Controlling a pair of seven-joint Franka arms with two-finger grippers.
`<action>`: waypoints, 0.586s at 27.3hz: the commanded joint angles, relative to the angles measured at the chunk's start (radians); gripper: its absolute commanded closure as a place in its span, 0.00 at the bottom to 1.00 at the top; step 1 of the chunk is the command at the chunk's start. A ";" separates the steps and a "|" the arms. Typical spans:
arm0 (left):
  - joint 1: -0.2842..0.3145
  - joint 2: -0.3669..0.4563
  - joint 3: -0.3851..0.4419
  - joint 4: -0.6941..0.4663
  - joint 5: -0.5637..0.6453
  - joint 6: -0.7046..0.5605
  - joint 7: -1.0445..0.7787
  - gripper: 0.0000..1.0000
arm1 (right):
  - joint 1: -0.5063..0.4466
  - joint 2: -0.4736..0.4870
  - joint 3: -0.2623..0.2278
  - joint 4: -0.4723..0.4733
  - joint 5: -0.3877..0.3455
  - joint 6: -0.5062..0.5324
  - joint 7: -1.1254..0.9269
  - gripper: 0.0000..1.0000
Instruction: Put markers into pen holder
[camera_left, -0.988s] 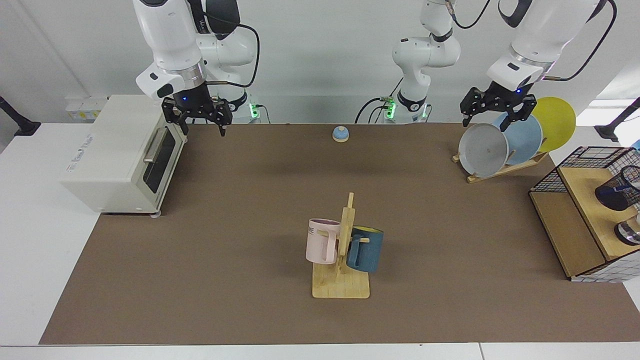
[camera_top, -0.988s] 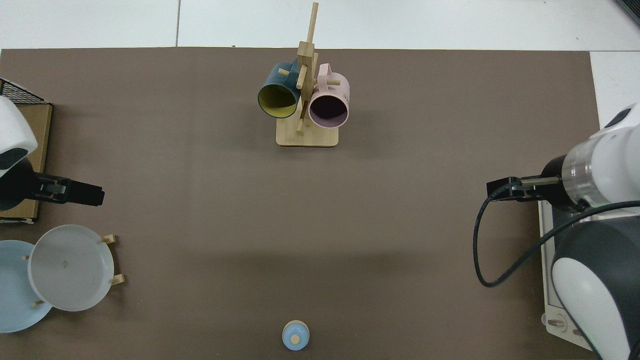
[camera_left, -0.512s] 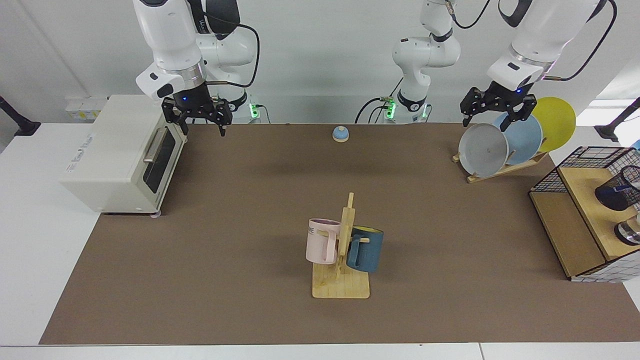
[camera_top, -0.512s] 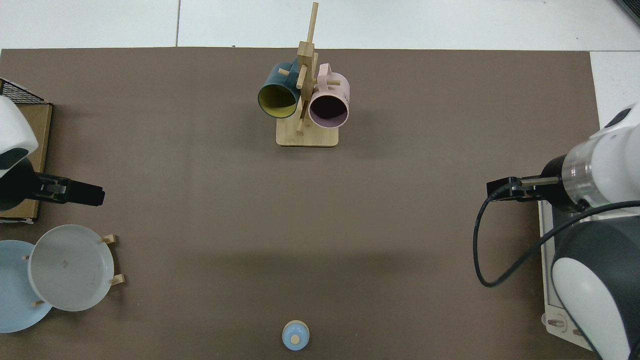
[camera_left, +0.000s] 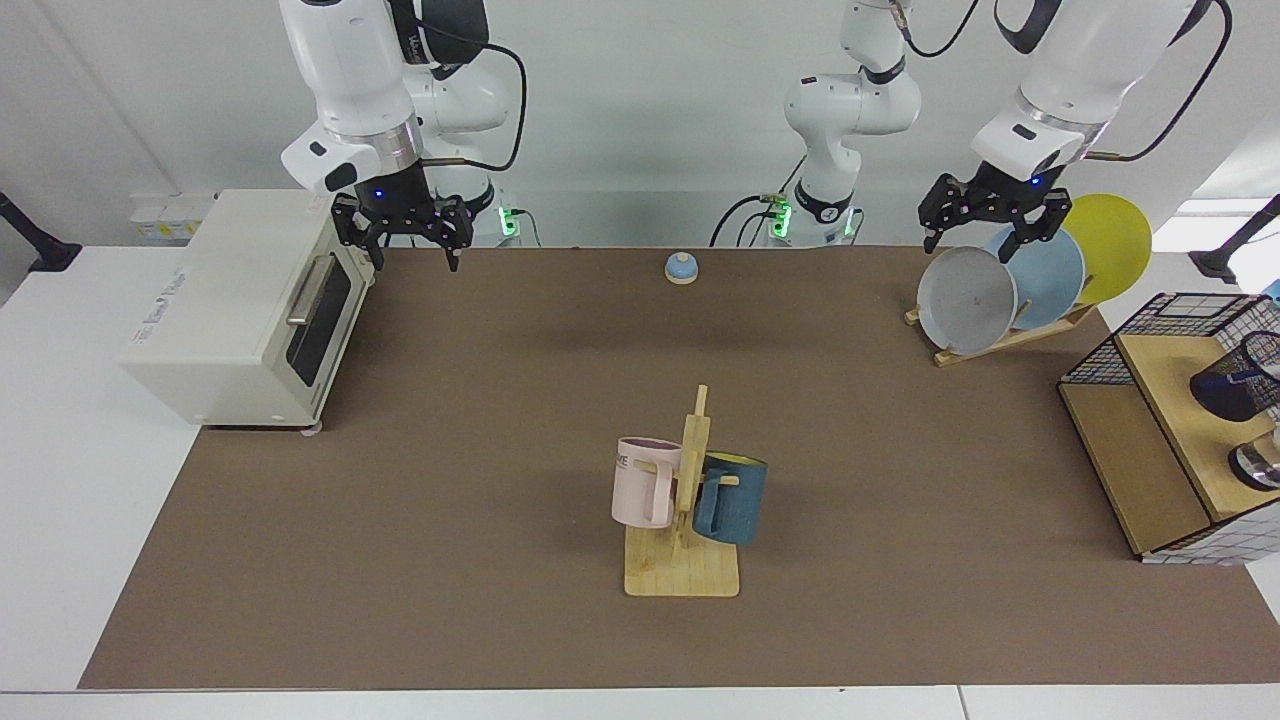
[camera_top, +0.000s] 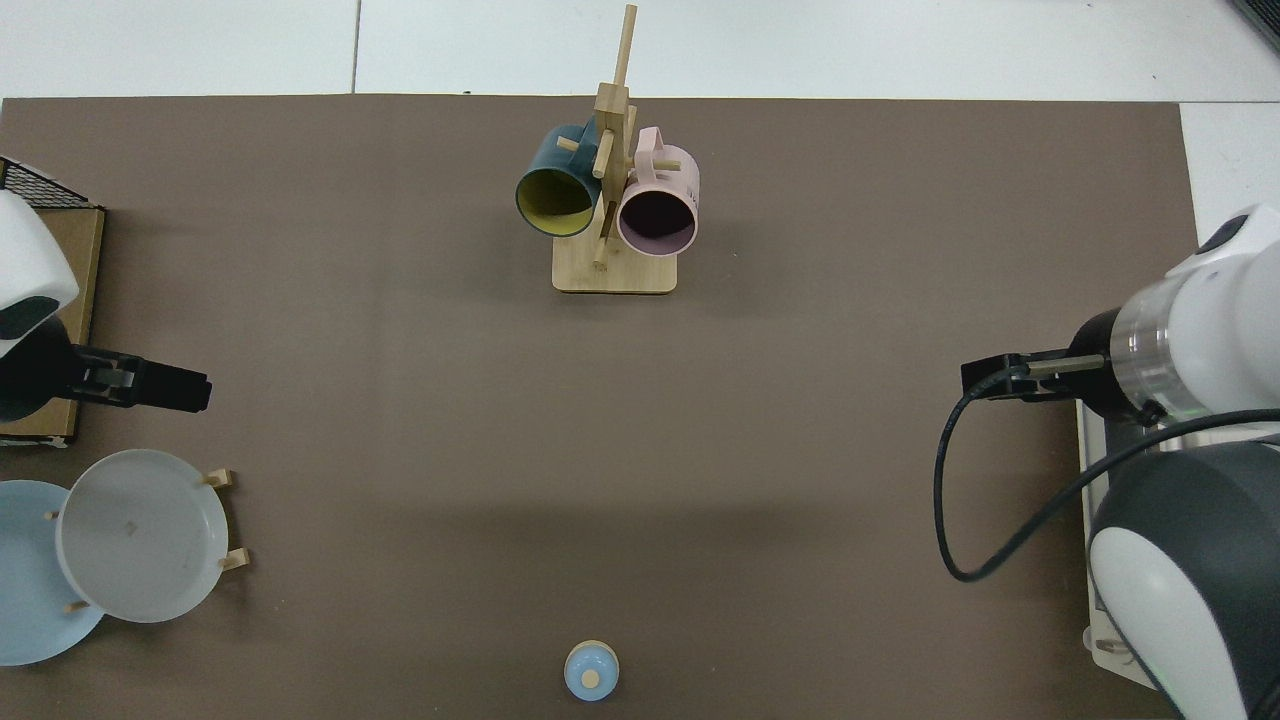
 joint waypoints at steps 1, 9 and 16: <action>0.006 -0.010 -0.002 0.007 -0.014 -0.008 -0.012 0.00 | -0.006 -0.007 0.000 0.009 0.031 0.008 -0.031 0.01; 0.012 -0.009 -0.002 0.020 -0.014 -0.011 -0.012 0.00 | -0.006 -0.007 -0.002 0.049 0.082 -0.047 -0.005 0.01; 0.012 0.041 -0.002 0.102 -0.014 -0.076 -0.011 0.00 | -0.008 0.011 -0.004 0.086 0.074 -0.092 0.024 0.01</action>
